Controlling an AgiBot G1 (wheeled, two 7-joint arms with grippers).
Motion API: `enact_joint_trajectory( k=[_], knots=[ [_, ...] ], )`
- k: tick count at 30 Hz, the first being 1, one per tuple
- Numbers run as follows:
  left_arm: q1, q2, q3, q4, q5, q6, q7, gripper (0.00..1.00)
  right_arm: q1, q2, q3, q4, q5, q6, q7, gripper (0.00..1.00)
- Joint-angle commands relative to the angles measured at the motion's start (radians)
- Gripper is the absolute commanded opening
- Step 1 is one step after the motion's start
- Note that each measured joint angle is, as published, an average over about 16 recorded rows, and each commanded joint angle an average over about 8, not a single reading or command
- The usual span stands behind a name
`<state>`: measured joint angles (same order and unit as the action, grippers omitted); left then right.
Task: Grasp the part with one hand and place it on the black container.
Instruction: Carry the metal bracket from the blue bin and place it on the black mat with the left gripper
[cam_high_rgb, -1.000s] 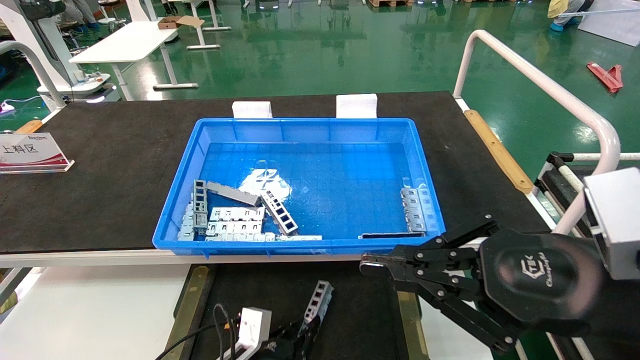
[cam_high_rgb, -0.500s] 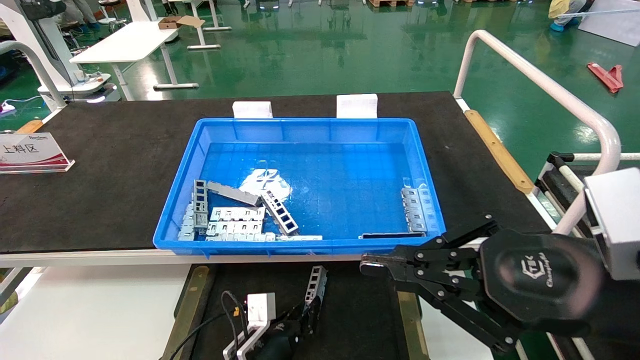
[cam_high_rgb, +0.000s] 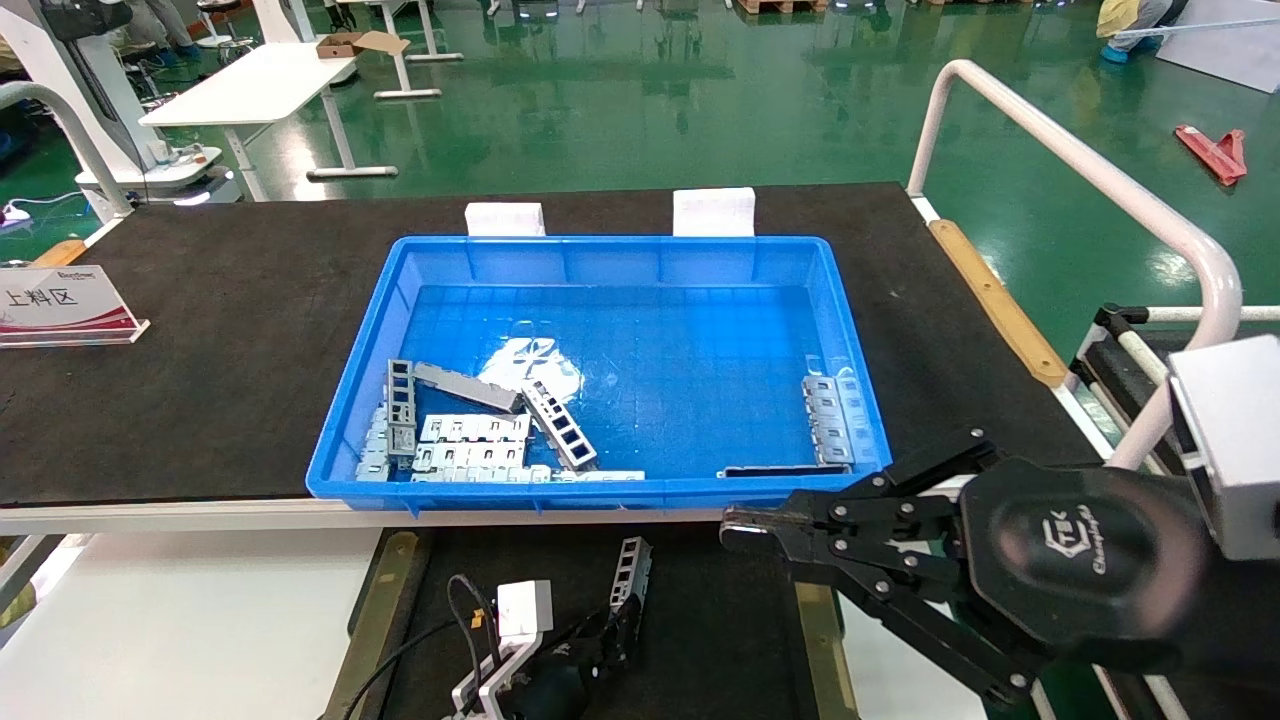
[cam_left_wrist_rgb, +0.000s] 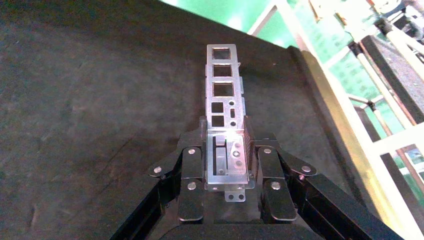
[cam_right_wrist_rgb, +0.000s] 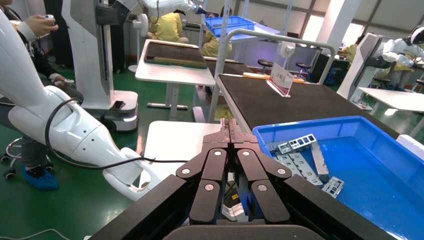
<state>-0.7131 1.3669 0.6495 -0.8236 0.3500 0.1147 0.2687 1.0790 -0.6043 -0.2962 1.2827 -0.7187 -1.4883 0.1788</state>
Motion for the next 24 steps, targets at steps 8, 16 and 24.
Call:
enact_joint_trajectory(
  k=[8,16,24],
  knots=[
    [-0.024,0.001,0.041,0.031,-0.076,-0.014,0.001,0.46,0.000,0.000,0.000,0.000,0.000,0.000,0.000,0.67],
    [-0.036,0.000,0.077,0.052,-0.134,-0.020,0.002,1.00,0.000,0.000,-0.001,0.000,0.001,0.000,0.000,1.00],
    [-0.046,-0.001,0.103,0.062,-0.184,-0.015,0.008,1.00,0.000,0.001,-0.001,0.000,0.001,0.001,-0.001,1.00]
  ],
)
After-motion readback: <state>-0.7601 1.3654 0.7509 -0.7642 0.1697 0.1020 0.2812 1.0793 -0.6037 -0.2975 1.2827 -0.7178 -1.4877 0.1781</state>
